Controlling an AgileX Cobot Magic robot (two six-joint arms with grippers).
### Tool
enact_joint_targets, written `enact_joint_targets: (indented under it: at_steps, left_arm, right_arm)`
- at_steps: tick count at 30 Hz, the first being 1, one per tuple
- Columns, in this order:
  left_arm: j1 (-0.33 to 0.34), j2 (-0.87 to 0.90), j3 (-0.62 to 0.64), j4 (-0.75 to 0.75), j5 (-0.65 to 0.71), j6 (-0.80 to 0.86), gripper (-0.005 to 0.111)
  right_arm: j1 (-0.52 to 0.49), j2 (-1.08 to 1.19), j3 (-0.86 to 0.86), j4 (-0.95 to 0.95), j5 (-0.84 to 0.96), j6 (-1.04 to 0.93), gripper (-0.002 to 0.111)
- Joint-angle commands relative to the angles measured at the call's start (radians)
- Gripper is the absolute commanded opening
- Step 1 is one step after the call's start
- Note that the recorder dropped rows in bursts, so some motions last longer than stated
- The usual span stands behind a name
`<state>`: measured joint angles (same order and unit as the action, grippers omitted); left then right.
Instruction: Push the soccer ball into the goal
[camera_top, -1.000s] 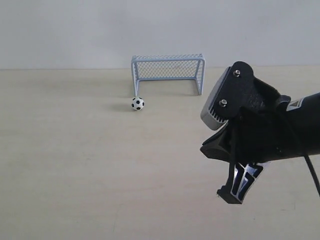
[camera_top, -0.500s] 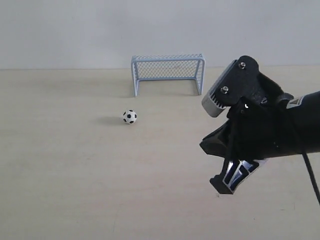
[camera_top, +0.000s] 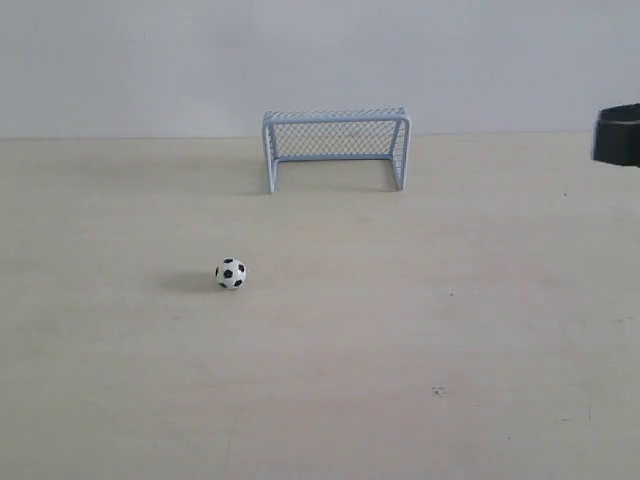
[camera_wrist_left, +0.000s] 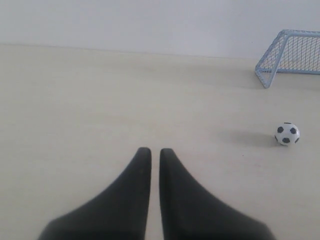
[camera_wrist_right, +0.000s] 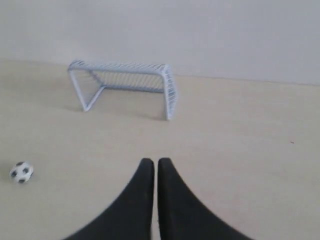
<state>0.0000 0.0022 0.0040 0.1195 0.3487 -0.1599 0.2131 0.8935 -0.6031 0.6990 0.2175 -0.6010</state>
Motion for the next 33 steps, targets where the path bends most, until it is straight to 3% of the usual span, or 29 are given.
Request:
enact_joint_targets:
  at_steps: [1, 9, 15, 18, 28, 33]
  left_arm:
    - [0.002, -0.002, -0.004, 0.001, -0.009, -0.005, 0.006]
    - [0.002, -0.002, -0.004, 0.001, -0.009, -0.005, 0.006]
    - [0.002, -0.002, -0.004, 0.001, -0.009, -0.005, 0.006]
    - [0.002, -0.002, -0.004, 0.001, -0.009, -0.005, 0.006]
    - [0.002, -0.002, -0.004, 0.001, -0.009, -0.005, 0.006]
    - [0.002, -0.002, -0.004, 0.001, -0.009, -0.005, 0.006]
  right_arm:
    - [-0.128, -0.172, 0.130, 0.008, -0.056, 0.044, 0.000]
    - [-0.135, -0.430, 0.350, 0.012, -0.231, 0.091, 0.000]
    - [-0.135, -0.750, 0.534, 0.012, -0.245, 0.123, 0.000]
    - [-0.135, -0.794, 0.598, 0.012, -0.273, 0.134, 0.000]
    - [-0.239, -0.893, 0.603, 0.008, -0.173, 0.112, 0.000]
    - [-0.241, -0.892, 0.603, 0.008, -0.122, 0.082, 0.000]
